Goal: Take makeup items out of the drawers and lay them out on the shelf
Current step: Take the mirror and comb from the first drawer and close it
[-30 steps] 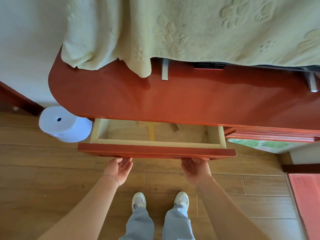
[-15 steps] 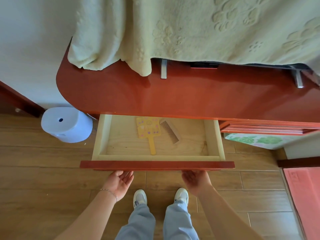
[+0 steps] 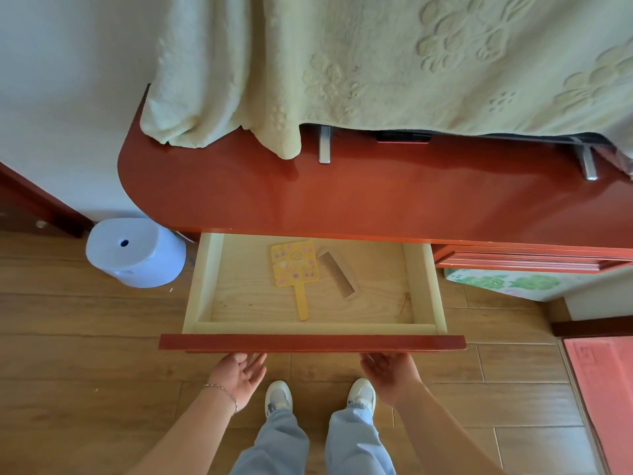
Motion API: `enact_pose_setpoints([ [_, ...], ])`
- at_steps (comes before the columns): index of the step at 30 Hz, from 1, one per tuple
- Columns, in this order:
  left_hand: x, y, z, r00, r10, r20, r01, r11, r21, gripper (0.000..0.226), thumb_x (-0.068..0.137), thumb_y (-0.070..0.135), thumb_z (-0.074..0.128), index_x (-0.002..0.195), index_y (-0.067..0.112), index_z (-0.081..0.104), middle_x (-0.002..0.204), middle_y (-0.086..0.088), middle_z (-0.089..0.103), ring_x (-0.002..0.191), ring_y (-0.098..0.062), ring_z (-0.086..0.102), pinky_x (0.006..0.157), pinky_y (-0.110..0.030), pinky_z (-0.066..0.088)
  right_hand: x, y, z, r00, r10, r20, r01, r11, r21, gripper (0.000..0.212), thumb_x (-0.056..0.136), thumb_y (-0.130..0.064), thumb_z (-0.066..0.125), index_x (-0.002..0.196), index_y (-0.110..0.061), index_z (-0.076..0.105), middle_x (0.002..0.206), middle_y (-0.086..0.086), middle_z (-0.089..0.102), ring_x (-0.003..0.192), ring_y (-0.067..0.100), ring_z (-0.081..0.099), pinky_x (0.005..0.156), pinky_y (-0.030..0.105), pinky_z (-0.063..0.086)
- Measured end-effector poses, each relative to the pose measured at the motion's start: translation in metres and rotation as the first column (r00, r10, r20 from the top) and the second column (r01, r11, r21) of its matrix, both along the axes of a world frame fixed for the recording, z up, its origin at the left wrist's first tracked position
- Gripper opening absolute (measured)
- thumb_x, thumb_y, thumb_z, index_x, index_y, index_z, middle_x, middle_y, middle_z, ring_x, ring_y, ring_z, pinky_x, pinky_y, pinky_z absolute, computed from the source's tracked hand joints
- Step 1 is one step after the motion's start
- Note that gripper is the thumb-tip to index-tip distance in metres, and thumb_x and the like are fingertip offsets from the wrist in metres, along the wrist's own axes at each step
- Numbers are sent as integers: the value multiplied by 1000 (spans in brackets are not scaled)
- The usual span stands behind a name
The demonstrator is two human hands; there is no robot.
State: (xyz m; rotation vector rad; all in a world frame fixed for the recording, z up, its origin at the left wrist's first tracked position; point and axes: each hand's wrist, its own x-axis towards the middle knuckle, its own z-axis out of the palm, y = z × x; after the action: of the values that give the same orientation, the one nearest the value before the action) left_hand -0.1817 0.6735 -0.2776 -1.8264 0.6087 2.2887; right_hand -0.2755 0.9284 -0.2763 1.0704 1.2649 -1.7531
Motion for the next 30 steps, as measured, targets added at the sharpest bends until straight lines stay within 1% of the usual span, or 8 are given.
enact_pose_setpoints([
  [4, 0, 4, 4, 851, -509, 132, 526, 830, -186, 37, 97, -2, 28, 131, -2, 43, 138, -15, 48, 131, -28, 44, 110, -40, 35, -2, -2, -3, 976, 205, 73, -217, 944, 248, 21, 95, -5, 43, 111, -3, 55, 118, 18, 61, 112, 31, 57, 91, 36, 46],
  [7, 2, 12, 19, 248, -876, 414, 910, 64, -409, 30, 98, 16, 31, 109, 16, 60, 112, -4, 63, 96, -15, 57, 80, -23, 46, 2, -7, 19, 724, 679, 120, -627, 576, 524, 22, 92, -14, 50, 112, -9, 59, 123, 16, 60, 113, 29, 57, 93, 35, 47],
  [9, 1, 16, 34, 11, -899, 438, 854, -220, -472, 30, 99, 27, 30, 107, 28, 58, 111, 9, 58, 93, -6, 54, 76, -15, 40, 6, -10, 38, 520, 843, 140, -736, 358, 575, 32, 94, -23, 48, 122, -12, 57, 121, 9, 62, 111, 25, 58, 90, 30, 46],
  [13, -14, 27, 73, -147, -950, 276, 765, -286, -576, 29, 97, 40, 34, 112, 35, 58, 116, 19, 60, 109, 2, 55, 89, -11, 41, 10, -19, 82, 72, 995, 65, -794, 18, 608, 38, 95, -30, 40, 129, -22, 53, 123, -2, 62, 112, 15, 57, 92, 25, 43],
  [16, -33, 32, 102, -141, -985, 104, 758, -175, -628, 24, 91, 45, 38, 91, 40, 62, 104, 19, 66, 103, -1, 60, 95, -25, 48, 6, -27, 115, -90, 995, -47, -724, -33, 689, 36, 95, -33, 41, 128, -30, 53, 124, -12, 61, 112, 6, 55, 94, 19, 41],
  [19, -56, 31, 115, -45, -990, 130, 707, -124, -697, 26, 87, 50, 37, 84, 39, 60, 88, 15, 67, 91, -9, 65, 88, -28, 52, -6, -35, 133, -119, 975, -188, -579, 86, 811, 32, 94, -31, 44, 123, -31, 58, 112, -14, 65, 97, 2, 60, 84, 17, 47],
  [24, -103, 19, 96, 76, -896, 437, 659, -284, -696, 27, 94, 31, 38, 95, 22, 63, 91, 4, 69, 75, -11, 60, 63, -20, 46, -42, -56, 117, -1, 975, -224, -447, 200, 872, 27, 94, -28, 46, 116, -28, 62, 101, -13, 66, 87, 3, 61, 74, 18, 50],
  [30, -135, 11, 62, -87, -785, 614, 729, -470, -498, 17, 89, 29, 42, 76, 20, 47, 126, 0, 61, 71, -18, 55, 75, -34, 51, -82, -78, 78, 130, 990, -53, -474, 109, 874, 27, 93, -30, 45, 115, -23, 60, 103, -2, 67, 87, 18, 63, 69, 28, 50],
])
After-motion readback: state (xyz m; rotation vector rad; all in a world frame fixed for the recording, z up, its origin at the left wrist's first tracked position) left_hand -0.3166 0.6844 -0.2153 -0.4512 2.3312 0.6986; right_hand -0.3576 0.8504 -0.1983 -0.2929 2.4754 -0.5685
